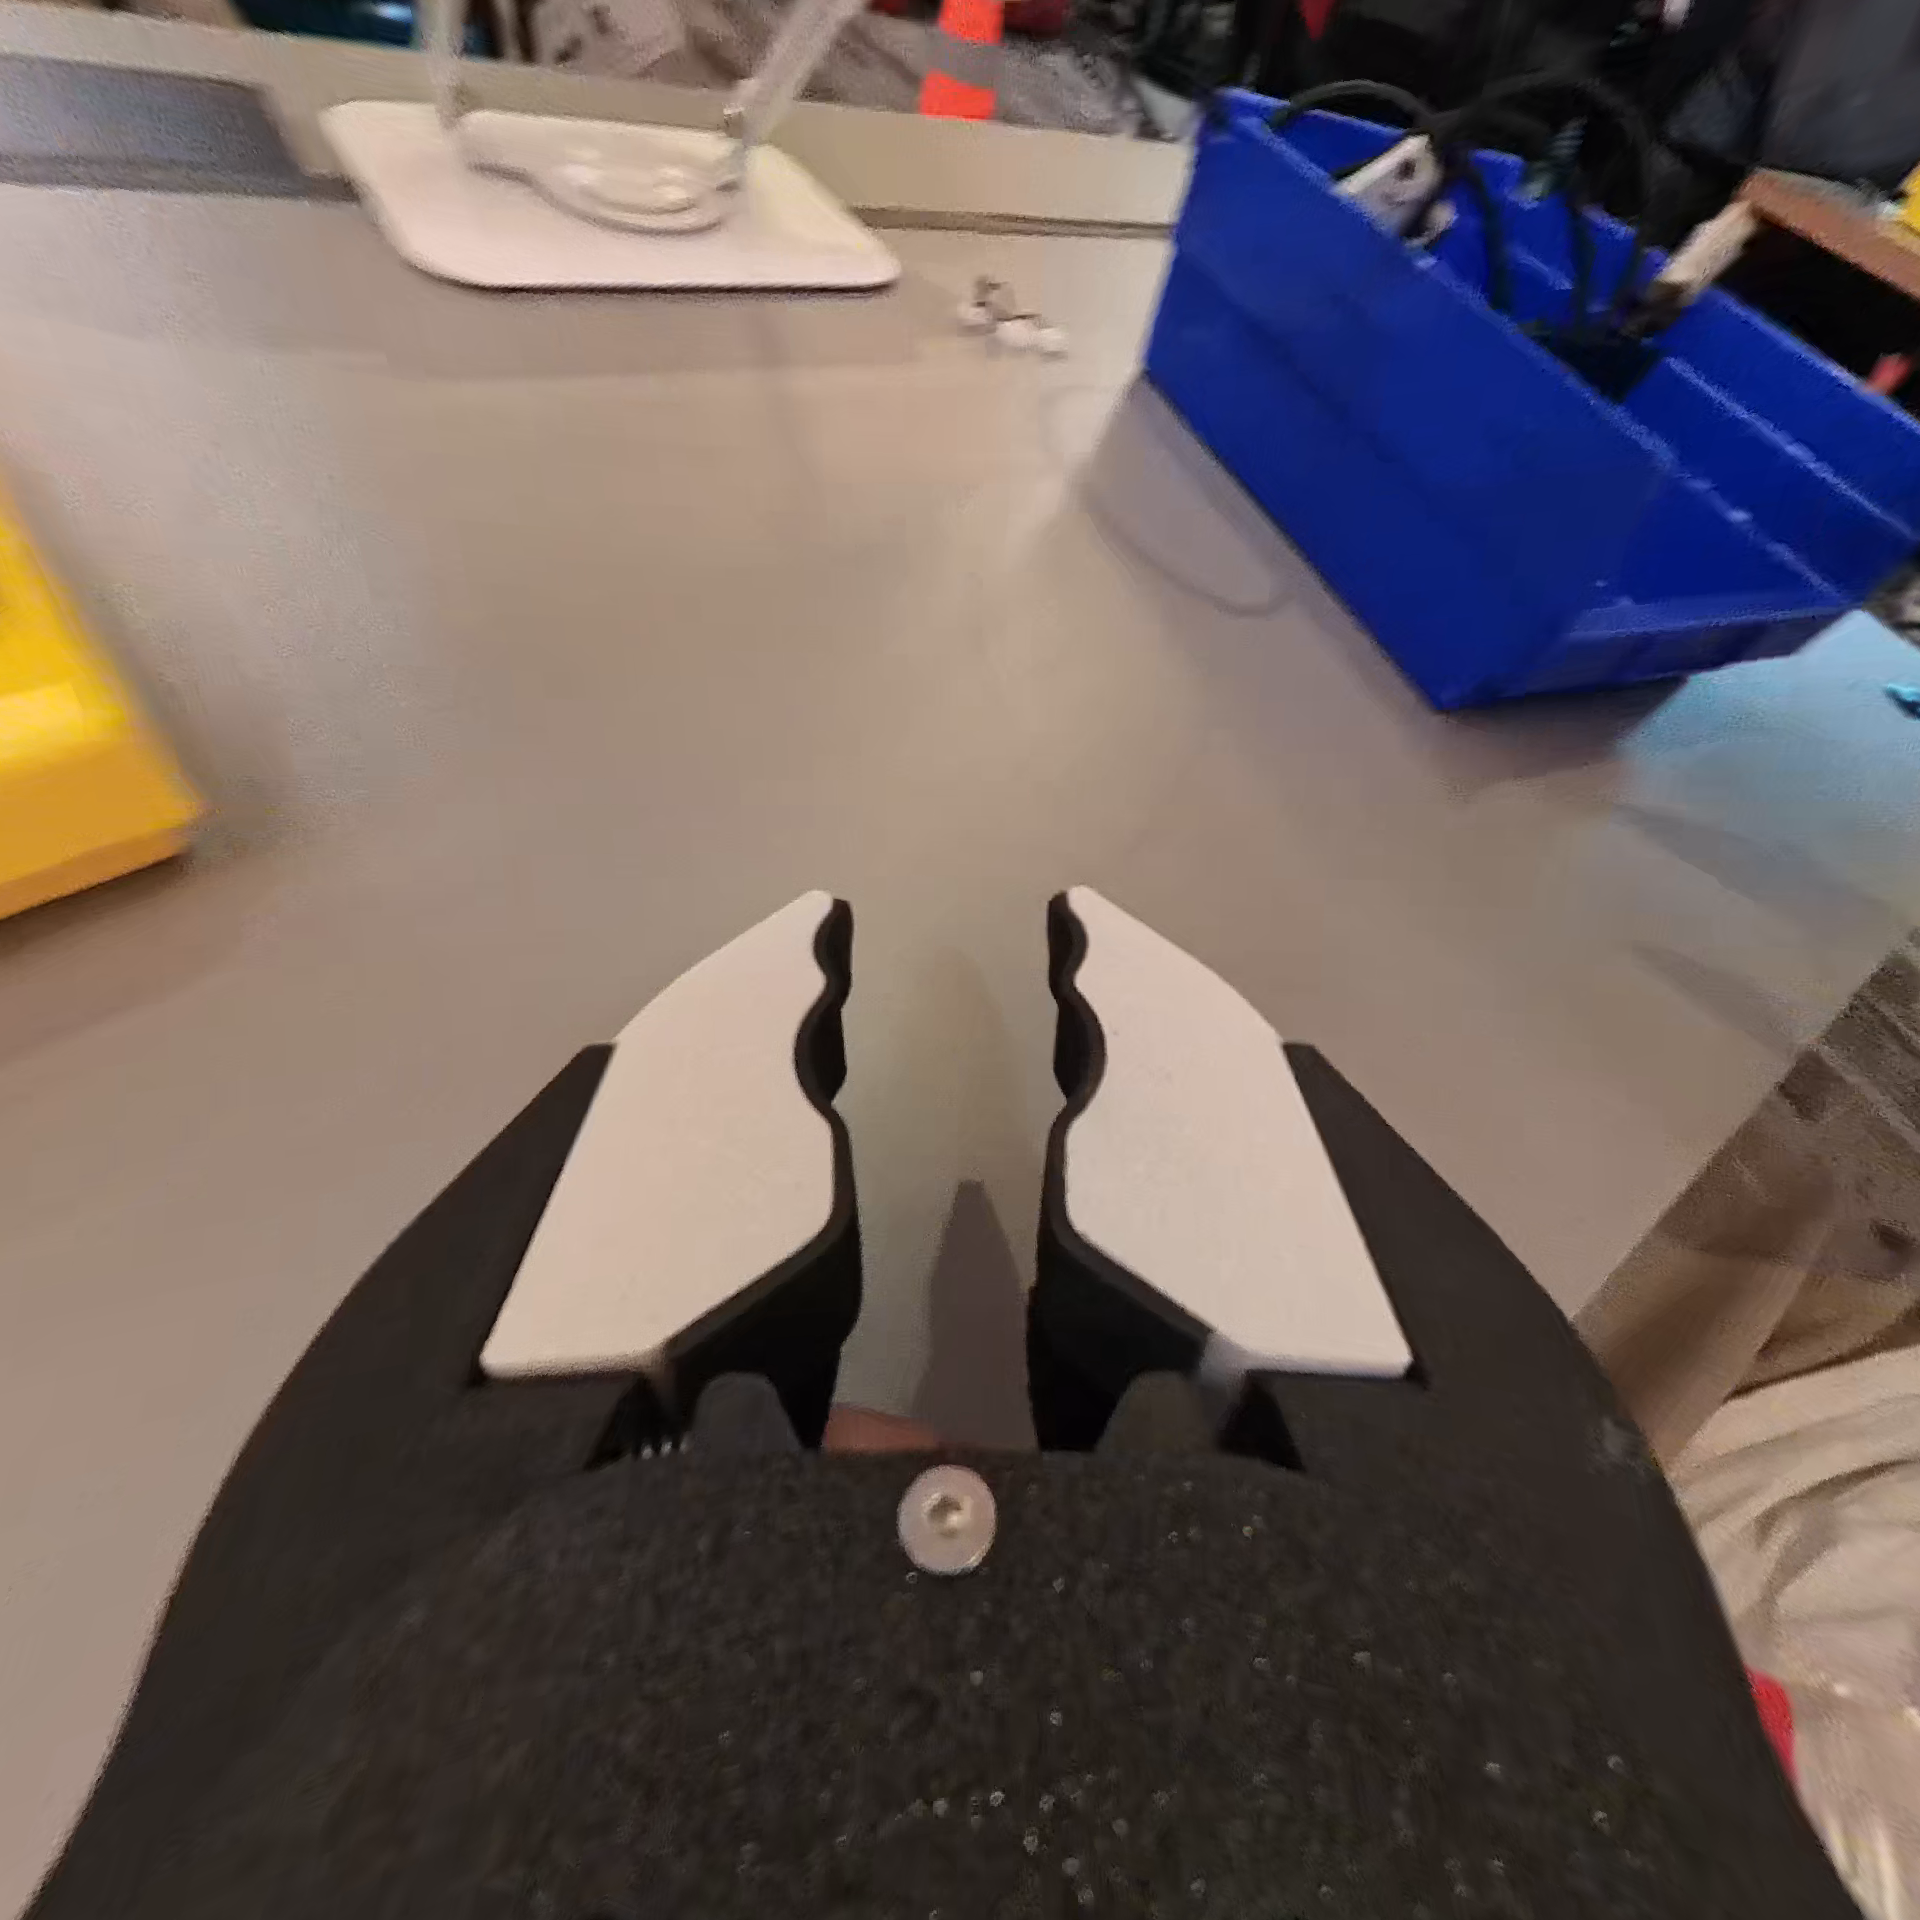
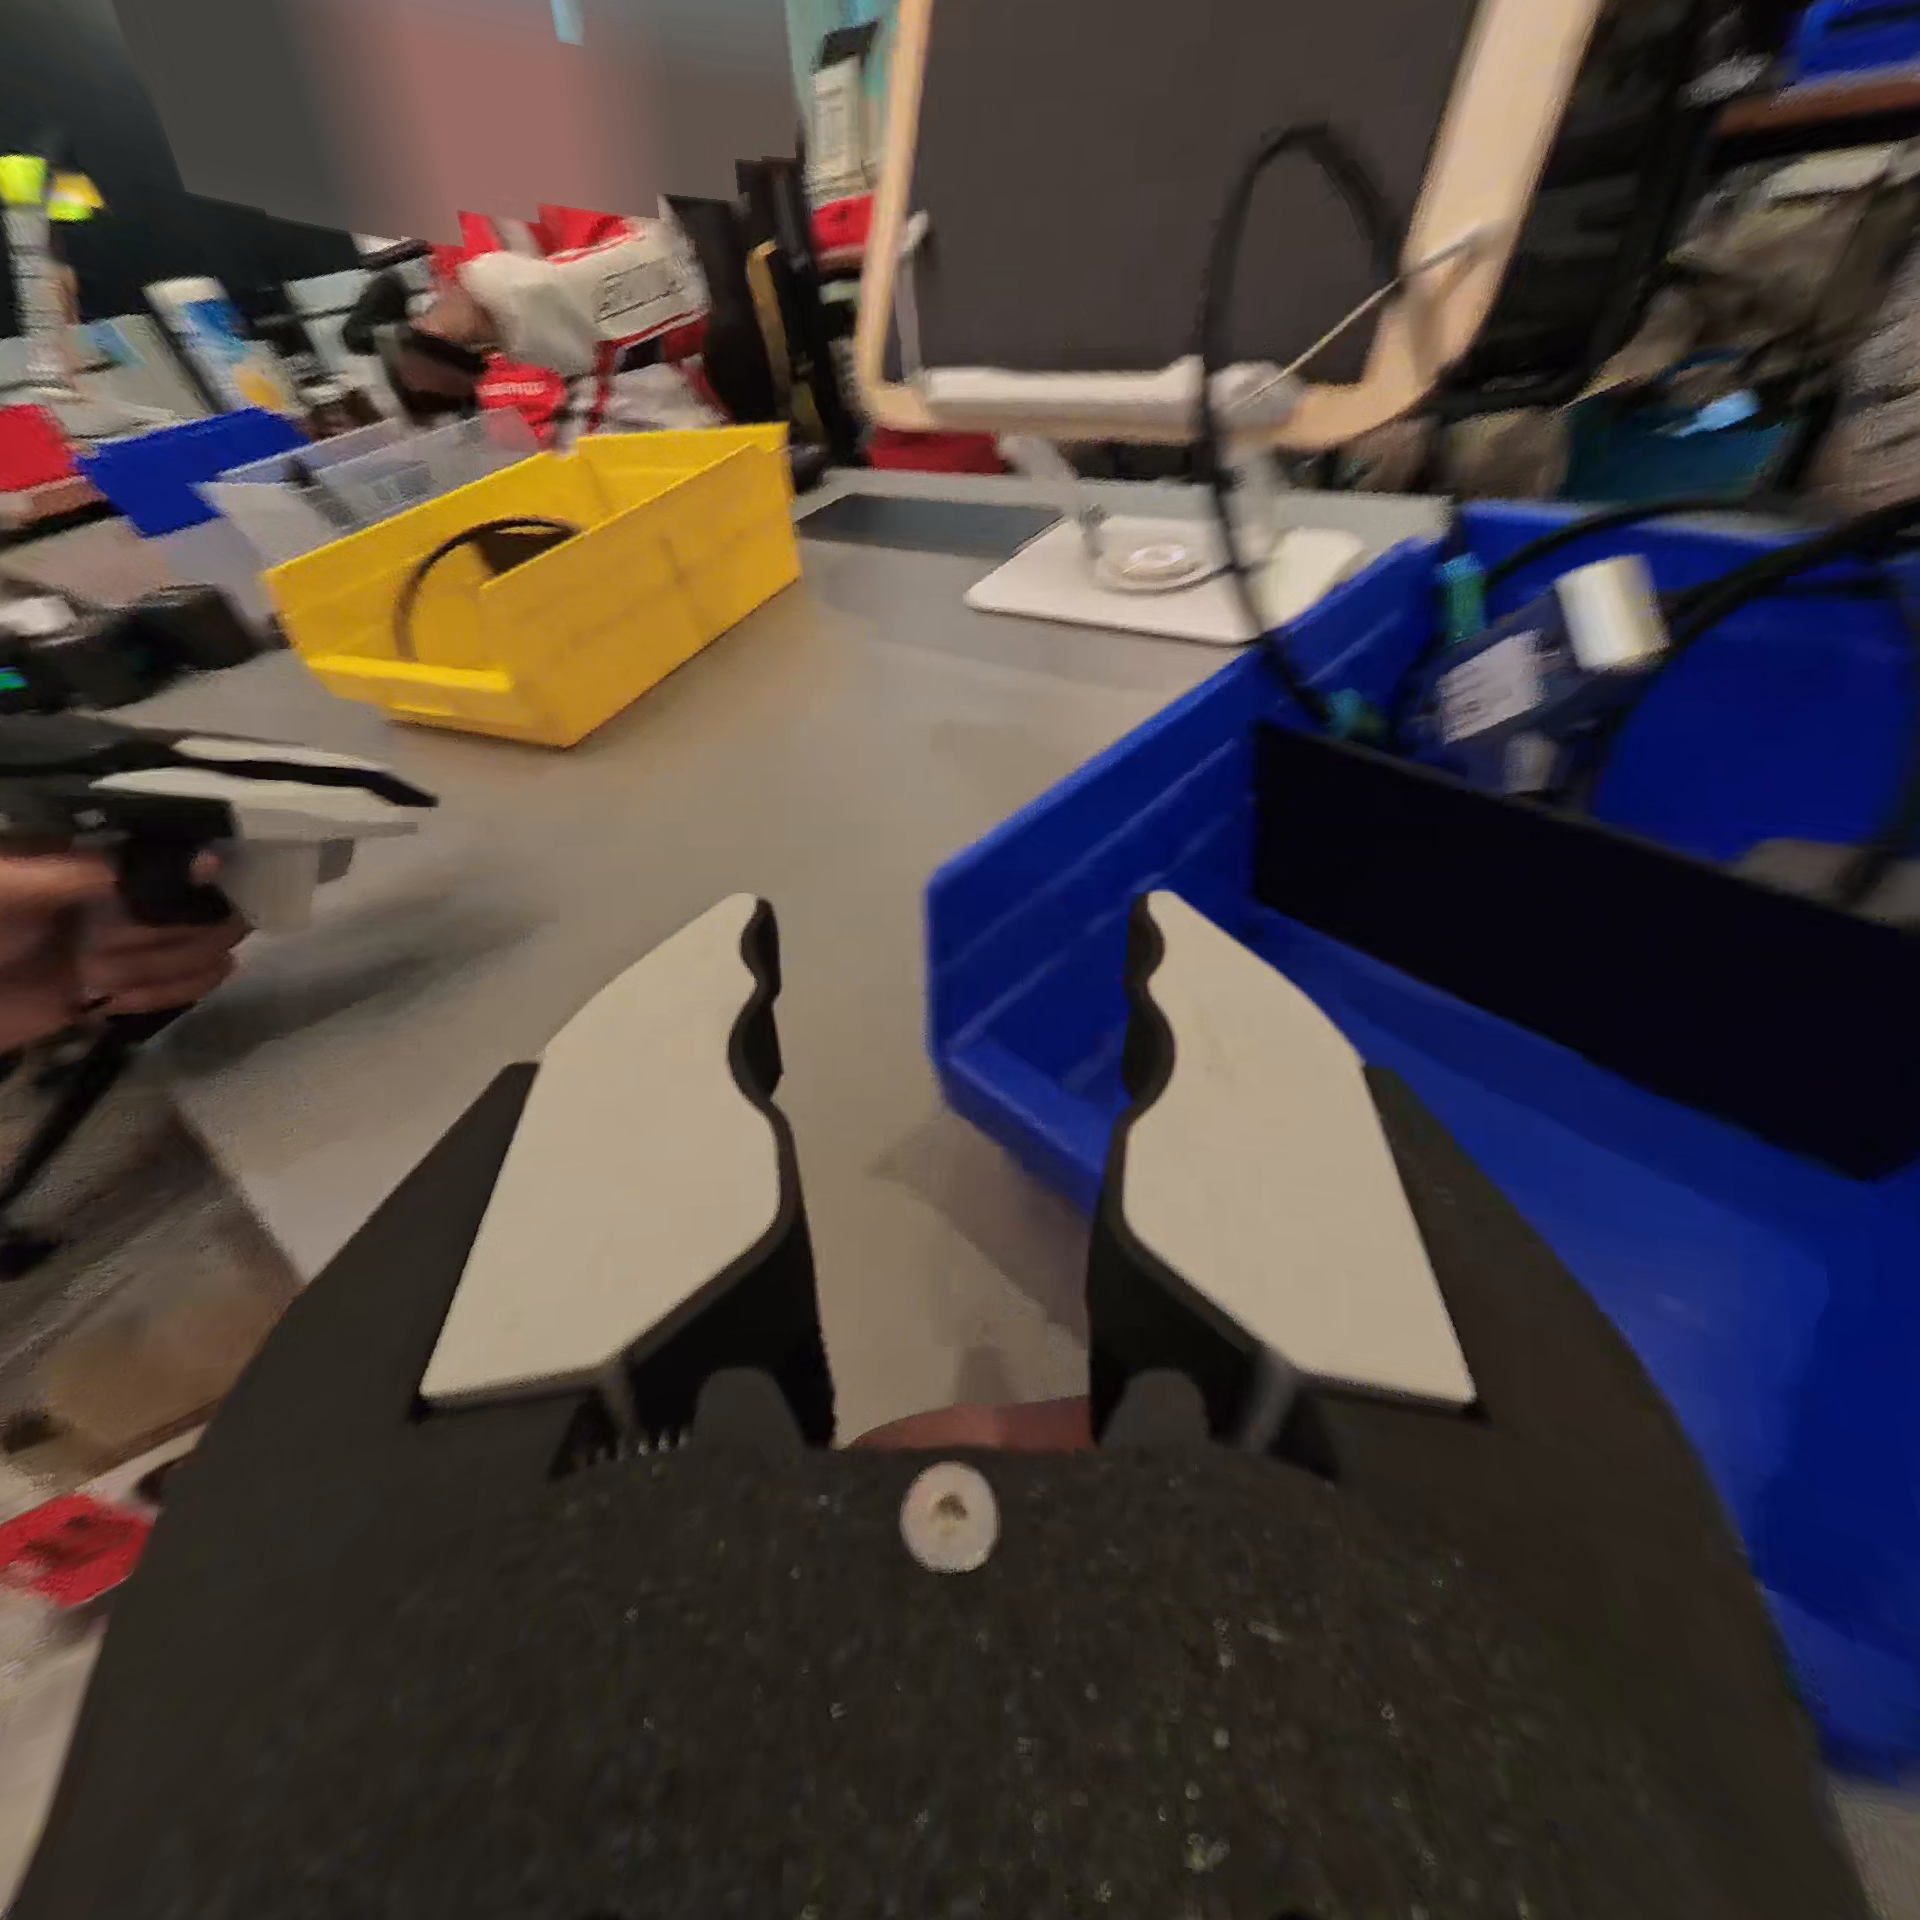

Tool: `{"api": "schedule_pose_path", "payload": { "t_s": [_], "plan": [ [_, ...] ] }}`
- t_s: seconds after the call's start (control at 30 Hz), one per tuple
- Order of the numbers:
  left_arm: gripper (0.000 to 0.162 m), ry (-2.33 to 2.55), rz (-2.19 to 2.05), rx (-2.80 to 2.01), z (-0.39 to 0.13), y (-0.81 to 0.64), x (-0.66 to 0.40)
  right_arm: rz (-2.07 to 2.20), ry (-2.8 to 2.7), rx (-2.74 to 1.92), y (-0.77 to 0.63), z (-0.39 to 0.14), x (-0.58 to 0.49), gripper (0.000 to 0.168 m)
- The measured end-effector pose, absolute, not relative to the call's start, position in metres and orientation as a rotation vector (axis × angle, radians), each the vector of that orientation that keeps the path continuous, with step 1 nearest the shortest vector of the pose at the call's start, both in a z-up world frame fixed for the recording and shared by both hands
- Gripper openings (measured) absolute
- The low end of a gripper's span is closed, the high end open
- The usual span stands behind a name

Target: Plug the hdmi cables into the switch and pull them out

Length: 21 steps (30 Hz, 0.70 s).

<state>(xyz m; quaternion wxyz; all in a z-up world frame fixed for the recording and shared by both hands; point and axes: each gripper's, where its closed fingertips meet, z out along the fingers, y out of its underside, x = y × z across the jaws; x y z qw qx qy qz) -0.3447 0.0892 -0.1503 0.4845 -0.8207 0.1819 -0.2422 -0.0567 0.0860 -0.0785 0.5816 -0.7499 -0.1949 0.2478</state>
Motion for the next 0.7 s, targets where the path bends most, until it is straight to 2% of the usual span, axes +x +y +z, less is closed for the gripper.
{"api": "schedule_pose_path", "payload": {
  "t_s": [0.1, 0.17, 0.2, 0.27, 0.37, 0.47, 0.53, 0.57, 0.7],
  "plan": [
    [0.038, 0.502, -0.737, -1.949, -0.143, 0.085, -0.274, 0.31, -0.254, -1.742, 0.083, -0.062, 0.009, 0.058],
    [0.044, 0.475, -0.913, -1.935, -0.135, 0.082, -0.214, 0.144, -0.083, -1.791, 0.083, -0.072, 0.06, 0.052],
    [0.05, 0.493, -0.971, -1.934, -0.132, 0.082, -0.184, 0.084, -0.029, -1.833, 0.083, -0.082, 0.08, 0.055],
    [0.056, 0.577, -0.948, -1.921, -0.13, 0.087, -0.133, 0.008, 0.053, -1.918, 0.087, -0.106, 0.106, 0.065],
    [0.055, 0.654, -0.748, -1.907, -0.137, 0.11, -0.089, 0.018, 0.148, -1.994, 0.097, -0.136, 0.114, 0.06],
    [0.044, 0.594, -0.614, -1.976, -0.148, 0.136, -0.074, 0.039, 0.165, -1.967, 0.108, -0.141, 0.108, 0.046],
    [0.023, 0.536, -0.599, -2.017, -0.15, 0.147, -0.072, -0.012, 0.135, -1.95, 0.115, -0.139, 0.106, 0.012],
    [0.02, 0.545, -0.563, -2.018, -0.15, 0.151, -0.074, -0.082, 0.136, -1.965, 0.116, -0.141, 0.111, 0.003],
    [0.006, 0.564, -0.354, -2.005, -0.148, 0.157, -0.094, -0.215, 0.059, -2.008, 0.111, -0.136, 0.096, 0.004]
  ]
}}
